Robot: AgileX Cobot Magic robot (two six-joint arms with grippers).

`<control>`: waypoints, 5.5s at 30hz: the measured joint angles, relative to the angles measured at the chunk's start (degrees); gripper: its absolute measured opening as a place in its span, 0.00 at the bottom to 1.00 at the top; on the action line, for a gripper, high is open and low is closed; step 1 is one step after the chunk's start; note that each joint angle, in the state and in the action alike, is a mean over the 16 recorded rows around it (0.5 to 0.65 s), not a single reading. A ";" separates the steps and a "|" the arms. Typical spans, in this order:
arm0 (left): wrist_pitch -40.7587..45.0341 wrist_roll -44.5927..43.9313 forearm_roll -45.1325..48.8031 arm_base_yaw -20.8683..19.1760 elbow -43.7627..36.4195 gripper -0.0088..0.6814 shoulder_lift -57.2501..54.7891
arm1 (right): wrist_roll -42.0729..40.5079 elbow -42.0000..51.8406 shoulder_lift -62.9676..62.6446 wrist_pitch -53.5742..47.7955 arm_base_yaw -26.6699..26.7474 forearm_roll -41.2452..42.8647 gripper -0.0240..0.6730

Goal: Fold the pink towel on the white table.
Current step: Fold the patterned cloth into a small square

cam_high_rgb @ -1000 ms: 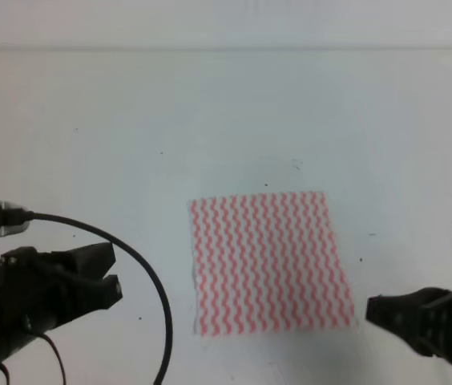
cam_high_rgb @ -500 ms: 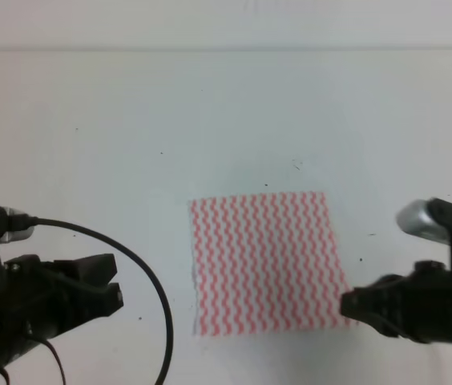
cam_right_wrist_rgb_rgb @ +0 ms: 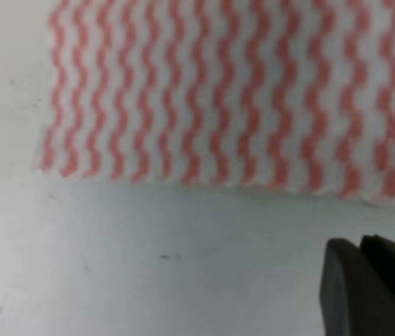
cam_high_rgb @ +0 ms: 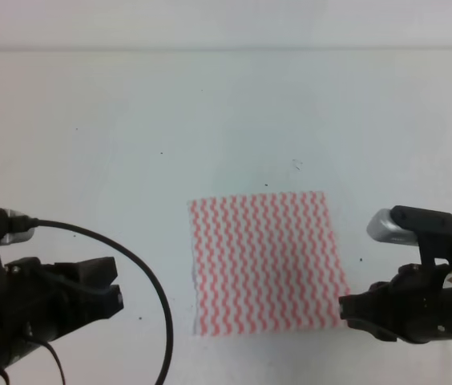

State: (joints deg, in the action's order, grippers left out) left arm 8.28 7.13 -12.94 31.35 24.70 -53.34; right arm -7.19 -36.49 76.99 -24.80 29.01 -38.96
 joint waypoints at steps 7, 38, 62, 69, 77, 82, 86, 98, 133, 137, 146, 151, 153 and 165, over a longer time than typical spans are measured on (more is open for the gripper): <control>0.16 -0.05 -0.07 0.00 0.00 0.01 0.04 | 9.40 0.18 0.99 1.63 -0.03 7.76 0.20; 0.02 -1.21 -0.07 0.00 0.00 0.01 0.04 | 11.96 -0.25 14.05 9.64 -0.05 6.50 0.46; -0.99 -2.42 -0.08 0.00 0.00 0.01 0.01 | 11.57 -0.58 15.69 8.73 -0.13 4.38 0.23; -1.51 -3.54 -0.07 0.00 0.00 0.01 0.03 | 11.58 -0.65 16.06 8.84 -0.13 4.24 0.11; -5.41 -8.06 -0.08 0.00 0.00 0.01 -0.86 | 11.58 -0.97 15.21 8.60 -0.13 4.20 0.02; -9.96 -11.14 0.94 0.02 0.00 0.01 -3.32 | 11.38 -2.17 14.53 7.86 -0.13 4.26 0.01; -14.10 -12.51 2.89 0.26 0.00 0.01 -6.04 | 11.10 -3.69 14.17 7.40 -0.13 4.30 0.01; -26.56 -12.97 17.76 4.83 0.00 0.03 -14.75 | 10.33 -8.77 14.81 8.87 -0.13 4.50 0.01; -35.41 -6.83 40.22 7.98 0.07 0.62 -34.70 | 9.44 -15.63 20.50 12.72 -0.14 5.12 0.01; -33.37 -5.49 41.51 7.98 0.07 0.62 -34.81 | 9.28 -15.63 20.50 12.87 -0.14 5.14 0.01; -29.32 -5.91 42.96 7.98 0.09 0.62 -35.24 | 9.14 -15.63 20.56 12.90 -0.13 5.16 0.01; -28.57 -6.98 42.98 7.98 0.07 0.62 -36.46 | 9.03 -15.63 20.56 12.83 -0.13 5.17 0.01; -28.53 -7.45 42.98 7.98 0.08 0.62 -37.15 | 8.97 -15.63 20.56 12.74 -0.13 5.19 0.01; -27.85 -10.49 42.98 7.99 0.09 0.55 -41.01 | 8.76 -15.63 20.56 12.15 -0.13 5.25 0.01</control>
State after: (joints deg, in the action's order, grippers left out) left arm -19.57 -3.35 30.04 39.34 24.79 -94.35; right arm 1.57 -52.12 97.56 -12.64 28.87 -33.70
